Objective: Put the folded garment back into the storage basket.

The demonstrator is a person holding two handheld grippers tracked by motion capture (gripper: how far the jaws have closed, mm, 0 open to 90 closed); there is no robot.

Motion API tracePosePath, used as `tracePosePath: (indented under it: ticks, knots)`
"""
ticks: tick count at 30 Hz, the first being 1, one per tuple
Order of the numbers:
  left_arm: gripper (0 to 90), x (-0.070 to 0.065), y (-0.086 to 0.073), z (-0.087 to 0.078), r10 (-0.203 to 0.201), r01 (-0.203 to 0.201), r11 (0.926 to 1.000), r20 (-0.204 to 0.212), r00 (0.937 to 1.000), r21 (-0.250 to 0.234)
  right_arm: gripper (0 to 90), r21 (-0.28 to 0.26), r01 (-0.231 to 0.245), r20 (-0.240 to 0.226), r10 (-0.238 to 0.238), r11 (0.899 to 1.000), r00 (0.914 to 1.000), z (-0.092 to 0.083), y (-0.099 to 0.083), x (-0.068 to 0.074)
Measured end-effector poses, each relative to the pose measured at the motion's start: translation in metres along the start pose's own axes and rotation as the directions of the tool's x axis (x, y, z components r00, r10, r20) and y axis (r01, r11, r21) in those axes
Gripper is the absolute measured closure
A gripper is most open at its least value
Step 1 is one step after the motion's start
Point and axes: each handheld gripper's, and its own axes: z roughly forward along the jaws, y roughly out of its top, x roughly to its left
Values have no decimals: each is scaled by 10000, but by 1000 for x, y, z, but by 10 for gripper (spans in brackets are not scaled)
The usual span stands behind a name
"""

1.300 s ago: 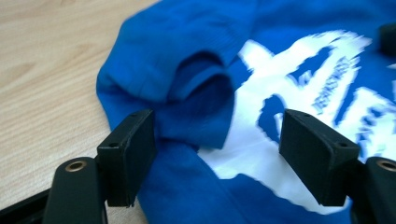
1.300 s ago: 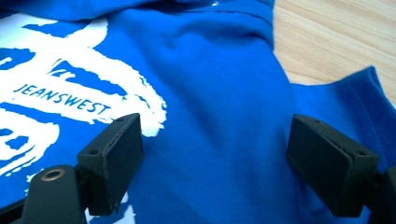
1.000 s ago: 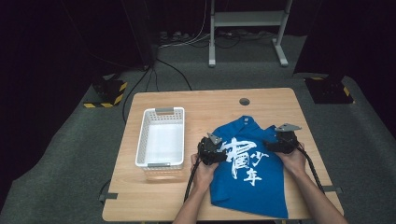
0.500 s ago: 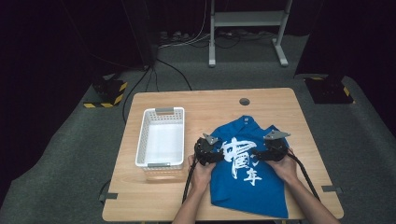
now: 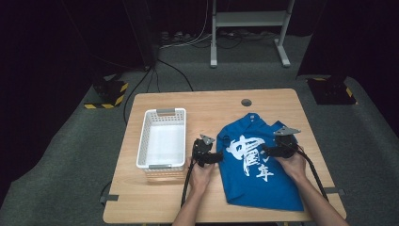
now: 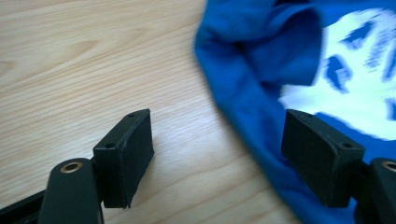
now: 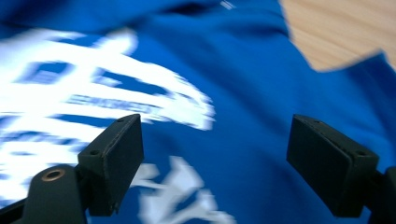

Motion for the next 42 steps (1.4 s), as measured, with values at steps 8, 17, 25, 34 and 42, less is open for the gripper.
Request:
tracePosePath:
  ticks: [8,17,25,34,42]
  knots:
    - [254,-5,2,7,644,-625,9976,-656,9958,307,186,34,174,-585,-172,9998,9981,8,-3,13]
    - [250,9,3,4,161,-141,9995,-690,9975,287,198,175,-393,446,385,9991,9983,9,-1,-14]
    - [248,4,1,4,296,-290,9995,-417,9987,155,199,89,416,-489,-411,9991,9980,1,-3,14]
    - [252,10,2,2,-30,37,9999,-476,9989,147,189,168,-465,-100,467,9988,9989,8,-5,-12]
    - [240,-10,4,7,216,-218,9997,171,9996,99,190,99,233,-644,-226,9997,9977,1,-3,18]
